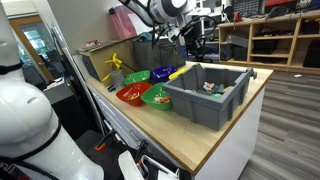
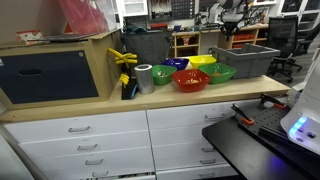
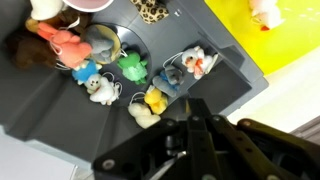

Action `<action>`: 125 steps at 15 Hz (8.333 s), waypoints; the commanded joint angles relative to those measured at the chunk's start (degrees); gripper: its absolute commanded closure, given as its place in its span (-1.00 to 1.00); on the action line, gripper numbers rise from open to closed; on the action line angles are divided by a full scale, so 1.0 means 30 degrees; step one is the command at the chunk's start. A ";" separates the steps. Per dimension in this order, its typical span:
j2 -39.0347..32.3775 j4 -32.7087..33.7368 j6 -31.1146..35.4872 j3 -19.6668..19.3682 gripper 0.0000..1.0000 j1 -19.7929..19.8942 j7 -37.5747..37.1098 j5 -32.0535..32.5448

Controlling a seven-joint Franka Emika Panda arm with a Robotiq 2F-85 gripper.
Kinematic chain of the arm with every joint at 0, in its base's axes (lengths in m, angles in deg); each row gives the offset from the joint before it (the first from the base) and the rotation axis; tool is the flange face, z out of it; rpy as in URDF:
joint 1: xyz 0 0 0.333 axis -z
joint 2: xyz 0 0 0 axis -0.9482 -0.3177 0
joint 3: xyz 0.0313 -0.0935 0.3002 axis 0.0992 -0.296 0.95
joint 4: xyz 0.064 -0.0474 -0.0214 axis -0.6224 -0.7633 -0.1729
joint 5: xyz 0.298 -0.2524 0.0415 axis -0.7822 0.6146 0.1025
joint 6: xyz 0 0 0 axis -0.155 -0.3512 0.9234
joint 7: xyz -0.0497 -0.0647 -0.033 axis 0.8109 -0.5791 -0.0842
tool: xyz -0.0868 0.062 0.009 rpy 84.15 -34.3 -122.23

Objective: Put the grey plush toy from the grey container in the yellow bowl.

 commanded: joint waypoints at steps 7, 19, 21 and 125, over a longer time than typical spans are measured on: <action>0.1605 -0.0175 -0.0809 0.1547 0.70 0.0884 -0.0207 0.2482; 0.1121 0.0135 -0.1444 0.1542 -0.06 0.1076 -0.0445 0.2447; 0.0814 0.0307 -0.1397 0.1328 -0.33 0.1240 -0.1183 0.2732; -0.7797 1.1598 -0.7690 0.4262 0.95 0.1696 0.1345 -0.4668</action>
